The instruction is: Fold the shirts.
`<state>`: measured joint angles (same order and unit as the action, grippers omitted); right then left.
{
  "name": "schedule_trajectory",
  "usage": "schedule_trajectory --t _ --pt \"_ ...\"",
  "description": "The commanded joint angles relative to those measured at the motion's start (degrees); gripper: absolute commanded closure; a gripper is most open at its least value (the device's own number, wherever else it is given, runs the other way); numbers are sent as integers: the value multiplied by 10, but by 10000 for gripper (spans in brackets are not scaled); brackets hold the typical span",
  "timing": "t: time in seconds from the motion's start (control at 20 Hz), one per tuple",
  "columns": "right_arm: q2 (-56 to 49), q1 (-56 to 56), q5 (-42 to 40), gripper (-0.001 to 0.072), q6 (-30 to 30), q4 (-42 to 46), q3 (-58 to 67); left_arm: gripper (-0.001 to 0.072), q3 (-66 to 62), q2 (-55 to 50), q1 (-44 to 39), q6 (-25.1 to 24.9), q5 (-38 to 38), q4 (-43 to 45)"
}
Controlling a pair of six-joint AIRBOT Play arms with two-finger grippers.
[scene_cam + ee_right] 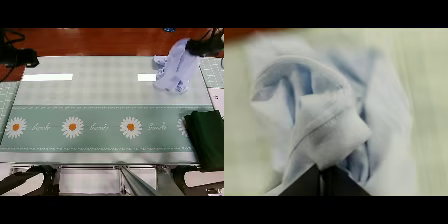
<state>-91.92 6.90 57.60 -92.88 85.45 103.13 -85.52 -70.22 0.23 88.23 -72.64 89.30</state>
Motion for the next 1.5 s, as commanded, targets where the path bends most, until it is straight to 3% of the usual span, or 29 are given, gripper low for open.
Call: schedule_trajectory --t 0.0,0.25,0.4,0.6,0.8,1.05,1.25,1.3,1.35,1.4,1.45 --pt "69 -36 5 691 18 -45 98 201 80 66 5 -1 -78 -35" --pt "159 -118 3 691 64 -54 145 201 363 262 5 2 75 -122" --pt "207 -162 34 691 73 -54 145 201 451 346 5 1 92 -124" --pt "221 -249 125 691 80 -61 131 201 465 403 6 6 106 -124" --pt "213 -363 132 691 72 -70 24 201 466 406 6 31 111 -124" --pt "131 -481 27 691 17 -99 -134 200 466 405 6 30 70 -130" --pt "1 -525 -21 690 -25 -127 -162 201 466 405 6 31 35 -131" --pt "-25 -525 -32 629 -32 -156 -162 200 466 405 6 31 27 -131" --pt "-46 -521 -39 395 -37 -194 -162 200 466 405 6 31 20 -130" --pt "-56 -512 -38 297 -29 -217 -158 200 469 405 6 31 16 -130" --pt "-55 -494 -26 297 -22 -225 -151 200 472 405 6 31 15 -130"
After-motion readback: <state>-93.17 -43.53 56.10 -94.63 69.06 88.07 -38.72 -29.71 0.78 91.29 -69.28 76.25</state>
